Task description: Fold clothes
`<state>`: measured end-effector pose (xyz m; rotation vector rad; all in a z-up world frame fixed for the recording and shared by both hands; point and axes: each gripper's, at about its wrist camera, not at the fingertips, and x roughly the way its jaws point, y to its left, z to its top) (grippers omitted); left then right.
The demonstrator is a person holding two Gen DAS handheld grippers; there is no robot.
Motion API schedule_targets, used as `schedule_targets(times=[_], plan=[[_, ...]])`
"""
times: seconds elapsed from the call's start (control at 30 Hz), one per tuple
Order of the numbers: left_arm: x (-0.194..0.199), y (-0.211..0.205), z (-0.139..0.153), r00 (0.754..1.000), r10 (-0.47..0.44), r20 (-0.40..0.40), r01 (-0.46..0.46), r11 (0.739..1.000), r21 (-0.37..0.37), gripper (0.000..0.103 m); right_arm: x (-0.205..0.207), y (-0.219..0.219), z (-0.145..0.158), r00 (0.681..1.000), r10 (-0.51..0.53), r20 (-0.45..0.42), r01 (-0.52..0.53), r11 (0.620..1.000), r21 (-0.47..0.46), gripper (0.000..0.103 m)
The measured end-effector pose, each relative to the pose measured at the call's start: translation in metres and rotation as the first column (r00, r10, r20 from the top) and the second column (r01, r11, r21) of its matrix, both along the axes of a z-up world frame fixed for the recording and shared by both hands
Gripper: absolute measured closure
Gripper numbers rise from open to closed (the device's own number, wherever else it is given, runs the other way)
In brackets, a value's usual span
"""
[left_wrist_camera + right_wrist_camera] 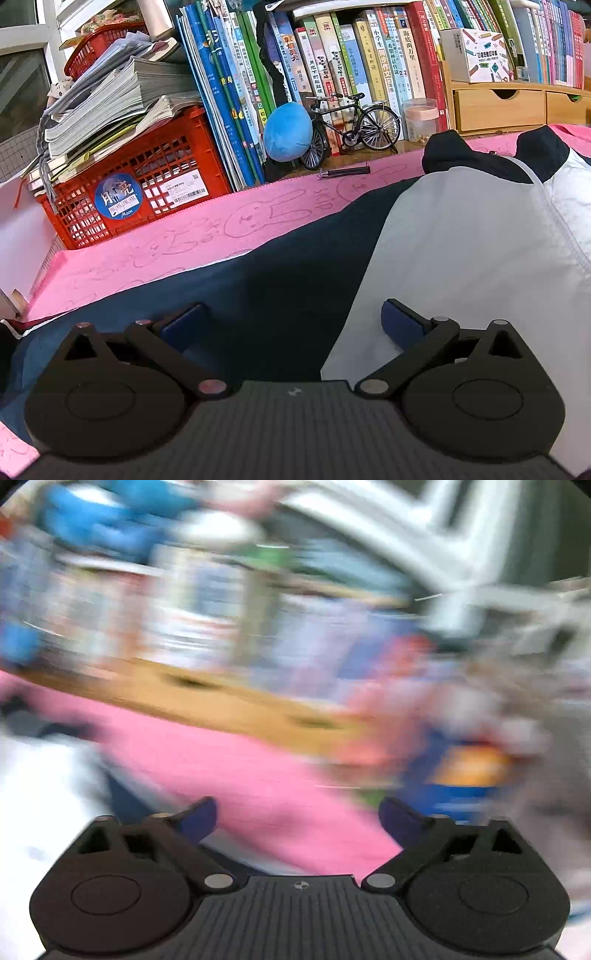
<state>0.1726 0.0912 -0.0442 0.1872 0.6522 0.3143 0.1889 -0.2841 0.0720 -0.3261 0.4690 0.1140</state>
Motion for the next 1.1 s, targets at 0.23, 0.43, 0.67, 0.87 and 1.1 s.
schedule_targets(times=[0.23, 0.43, 0.67, 0.87, 1.1], plan=[[-0.001, 0.005, 0.0, 1.0, -0.001, -0.001, 0.001, 0.999, -0.039, 0.0, 0.055, 0.139, -0.067, 0.946, 0.218, -0.241, -0.204, 0.975, 0.084, 0.068], [0.0, 0.012, 0.001, 1.0, -0.007, -0.004, 0.006, 0.996, -0.086, 0.0, 0.126, 0.144, -0.08, 0.974, 0.096, -0.205, -0.063, 0.985, 0.16, 0.049], [0.0, 0.022, 0.001, 1.0, -0.007, -0.008, 0.005, 0.987, -0.161, 0.0, 0.119, 0.121, -0.068, 0.98, 0.086, -0.18, -0.041, 0.969, 0.245, 0.04], [0.0, 0.024, 0.0, 1.0, -0.007, -0.009, 0.005, 0.984, -0.177, 0.0, 0.084, 0.052, -0.053, 0.995, -0.034, -0.093, 0.046, 0.991, 0.125, 0.033], [0.0, 0.024, 0.0, 1.0, -0.007, -0.008, 0.006, 0.986, -0.166, 0.0, 0.073, -0.121, -0.083, 0.884, -0.463, -0.066, 0.455, 0.884, -0.104, 0.032]])
